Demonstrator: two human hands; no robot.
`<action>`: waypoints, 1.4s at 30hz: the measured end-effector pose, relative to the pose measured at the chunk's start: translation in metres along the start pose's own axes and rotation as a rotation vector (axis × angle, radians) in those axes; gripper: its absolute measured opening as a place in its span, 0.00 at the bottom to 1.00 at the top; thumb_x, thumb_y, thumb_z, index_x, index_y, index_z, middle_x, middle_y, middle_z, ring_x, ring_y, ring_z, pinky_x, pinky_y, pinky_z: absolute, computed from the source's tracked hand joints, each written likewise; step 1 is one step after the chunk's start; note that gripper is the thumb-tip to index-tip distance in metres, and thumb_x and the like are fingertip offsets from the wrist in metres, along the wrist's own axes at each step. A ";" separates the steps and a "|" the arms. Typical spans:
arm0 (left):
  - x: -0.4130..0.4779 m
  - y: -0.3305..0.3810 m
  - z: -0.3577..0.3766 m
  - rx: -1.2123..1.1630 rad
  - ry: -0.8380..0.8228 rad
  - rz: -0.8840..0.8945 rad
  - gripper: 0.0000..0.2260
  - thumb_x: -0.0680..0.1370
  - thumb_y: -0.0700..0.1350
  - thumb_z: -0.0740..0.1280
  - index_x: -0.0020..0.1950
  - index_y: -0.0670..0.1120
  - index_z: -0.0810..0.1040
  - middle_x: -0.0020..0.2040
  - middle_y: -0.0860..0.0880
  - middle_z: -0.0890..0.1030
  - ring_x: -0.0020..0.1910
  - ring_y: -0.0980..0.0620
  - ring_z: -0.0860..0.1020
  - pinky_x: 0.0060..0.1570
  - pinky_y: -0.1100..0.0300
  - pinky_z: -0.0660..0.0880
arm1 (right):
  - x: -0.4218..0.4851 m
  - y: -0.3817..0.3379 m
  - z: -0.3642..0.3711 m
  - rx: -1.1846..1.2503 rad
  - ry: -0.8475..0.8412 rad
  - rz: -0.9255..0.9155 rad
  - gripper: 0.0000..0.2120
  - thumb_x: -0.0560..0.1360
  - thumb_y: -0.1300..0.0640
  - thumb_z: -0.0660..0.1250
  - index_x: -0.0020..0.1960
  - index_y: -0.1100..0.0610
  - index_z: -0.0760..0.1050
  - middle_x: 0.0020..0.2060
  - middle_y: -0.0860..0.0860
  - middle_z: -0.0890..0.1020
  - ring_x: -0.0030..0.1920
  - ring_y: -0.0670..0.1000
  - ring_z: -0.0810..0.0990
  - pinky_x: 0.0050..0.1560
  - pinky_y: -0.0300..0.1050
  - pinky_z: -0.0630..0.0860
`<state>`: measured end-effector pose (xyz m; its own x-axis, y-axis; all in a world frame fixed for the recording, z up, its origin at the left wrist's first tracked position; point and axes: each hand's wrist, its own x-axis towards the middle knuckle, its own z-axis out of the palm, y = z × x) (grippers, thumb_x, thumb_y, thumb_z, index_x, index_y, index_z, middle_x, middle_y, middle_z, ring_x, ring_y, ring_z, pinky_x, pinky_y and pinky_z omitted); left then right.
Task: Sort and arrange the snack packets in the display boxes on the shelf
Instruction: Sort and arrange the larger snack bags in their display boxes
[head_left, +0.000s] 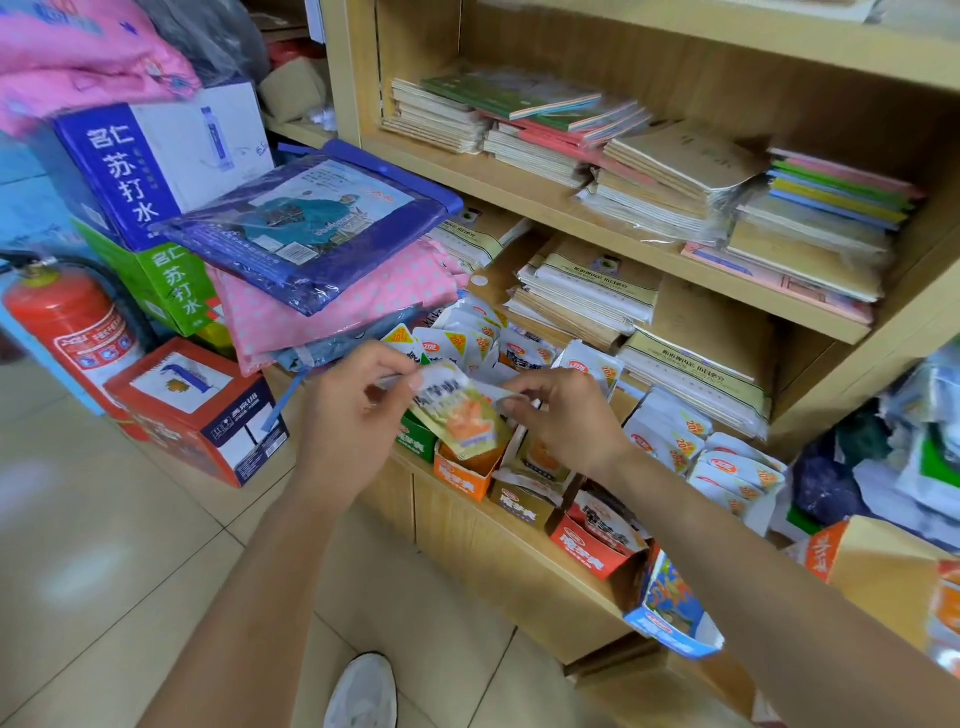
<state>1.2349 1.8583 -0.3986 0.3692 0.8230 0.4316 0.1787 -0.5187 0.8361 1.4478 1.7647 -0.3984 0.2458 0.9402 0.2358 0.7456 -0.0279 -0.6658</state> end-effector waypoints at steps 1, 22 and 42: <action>0.002 0.001 -0.003 -0.023 0.076 -0.006 0.13 0.78 0.39 0.72 0.45 0.59 0.77 0.43 0.62 0.83 0.43 0.62 0.81 0.42 0.69 0.74 | 0.003 0.004 -0.003 -0.014 0.030 0.047 0.05 0.78 0.60 0.70 0.49 0.58 0.85 0.40 0.52 0.86 0.41 0.49 0.81 0.42 0.42 0.76; -0.008 0.042 0.046 -0.138 -0.069 0.100 0.08 0.75 0.38 0.75 0.50 0.50 0.84 0.45 0.59 0.85 0.46 0.61 0.83 0.42 0.70 0.76 | -0.028 -0.017 -0.058 0.037 0.008 -0.006 0.16 0.74 0.60 0.75 0.60 0.49 0.80 0.53 0.41 0.83 0.54 0.42 0.79 0.49 0.32 0.72; 0.019 -0.030 0.072 0.307 -0.437 0.026 0.24 0.81 0.48 0.67 0.77 0.53 0.68 0.74 0.54 0.72 0.72 0.46 0.64 0.70 0.47 0.67 | 0.019 0.012 -0.017 -0.369 -0.351 0.208 0.30 0.79 0.58 0.64 0.79 0.51 0.59 0.74 0.52 0.67 0.70 0.58 0.63 0.68 0.55 0.66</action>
<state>1.3018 1.8723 -0.4397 0.7108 0.6699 0.2144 0.3988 -0.6349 0.6617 1.4724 1.7768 -0.3900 0.2371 0.9572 -0.1662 0.8866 -0.2831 -0.3659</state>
